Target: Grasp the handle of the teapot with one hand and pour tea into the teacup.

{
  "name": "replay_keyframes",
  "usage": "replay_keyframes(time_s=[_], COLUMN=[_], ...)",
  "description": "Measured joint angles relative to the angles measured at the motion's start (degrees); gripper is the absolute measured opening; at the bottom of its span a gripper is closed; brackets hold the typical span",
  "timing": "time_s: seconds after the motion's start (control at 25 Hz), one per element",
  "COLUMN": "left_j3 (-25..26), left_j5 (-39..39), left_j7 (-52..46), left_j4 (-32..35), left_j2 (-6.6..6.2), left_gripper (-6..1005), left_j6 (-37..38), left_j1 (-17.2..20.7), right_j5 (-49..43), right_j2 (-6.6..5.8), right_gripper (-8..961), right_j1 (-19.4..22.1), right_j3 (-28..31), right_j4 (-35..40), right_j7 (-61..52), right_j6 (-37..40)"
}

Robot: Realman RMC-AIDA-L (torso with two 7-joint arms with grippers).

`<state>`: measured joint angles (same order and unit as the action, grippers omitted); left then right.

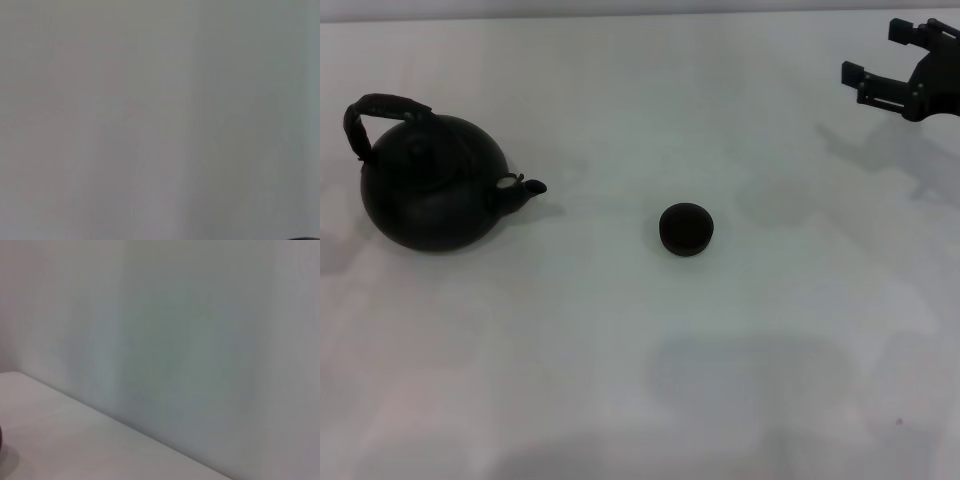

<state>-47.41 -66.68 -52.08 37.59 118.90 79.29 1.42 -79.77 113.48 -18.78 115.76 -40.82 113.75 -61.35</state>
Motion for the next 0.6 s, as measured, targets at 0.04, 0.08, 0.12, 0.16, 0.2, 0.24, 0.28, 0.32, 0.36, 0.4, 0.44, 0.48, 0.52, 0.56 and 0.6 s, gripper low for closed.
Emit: replay_keyframes(time_s=[0.04,0.08,0.12,0.16,0.2,0.24,0.28,0.32,0.36,0.4,0.44,0.48,0.52,0.56,0.6], left_j3=[1.61,2.99,4.34,6.07,7.19,9.21,10.09,12.13,13.87,15.69,17.45,19.21,20.35,21.64,22.28], left_j5=[0.00,0.02,0.02,0.03,0.04,0.04,0.05,0.05,0.05,0.05,-0.06,-0.19,-0.26,-0.35,-0.39], left_j7=[0.24,0.36,0.40,0.41,0.43,0.43,0.41,0.08,-0.35,-0.84,-1.18,-1.37,-1.39,-1.50,-1.64], left_j4=[-0.08,-0.09,-0.12,-0.15,-0.17,-0.31,-0.41,-0.86,-1.32,-1.78,-2.32,-2.89,-3.34,-3.88,-4.18], left_j2=[0.01,-0.01,-0.03,-0.09,-0.12,-0.17,-0.18,-0.25,-0.31,-0.37,-0.44,-0.61,-0.75,-0.97,-1.15], left_gripper=[723,723,723,723,724,724,724,724,724,724,724,724,725,725,725], left_j6=[0.75,1.23,1.52,1.78,1.90,2.00,2.02,2.04,2.04,2.04,2.03,1.95,1.88,1.82,1.79], left_j1=[0.59,0.99,1.28,1.58,1.68,1.75,1.75,1.52,1.21,0.75,0.24,-0.29,-0.61,-1.04,-1.32], right_j5=[0.07,0.16,0.20,0.23,0.24,0.26,0.30,0.39,0.52,0.83,1.76,2.85,4.50,7.26,10.33], right_j2=[-0.13,-0.24,-0.31,-0.34,-0.34,-0.23,-0.04,0.13,0.36,0.57,0.71,0.75,0.77,0.78,0.82], right_gripper=[871,871,871,871,871,871,871,871,871,871,871,871,871,870,870], right_j1=[0.05,0.12,0.24,0.38,0.54,0.72,0.85,0.93,0.99,1.07,1.19,1.30,1.57,2.01,2.58], right_j3=[0.04,0.16,0.49,0.87,1.31,2.03,2.94,4.00,5.43,6.97,8.35,9.03,9.61,9.79,9.89], right_j4=[0.00,-0.04,-0.16,-0.32,-0.48,-0.66,-0.76,-0.82,-0.85,-0.78,-0.47,-0.05,0.69,1.73,3.00], right_j7=[0.02,0.10,0.30,0.67,1.09,1.85,2.70,3.41,4.11,4.80,5.84,6.92,8.65,11.56,14.87], right_j6=[0.00,0.00,0.00,0.00,0.00,-0.03,-0.14,-0.40,-0.94,-1.59,-2.77,-3.59,-4.70,-6.23,-8.08])
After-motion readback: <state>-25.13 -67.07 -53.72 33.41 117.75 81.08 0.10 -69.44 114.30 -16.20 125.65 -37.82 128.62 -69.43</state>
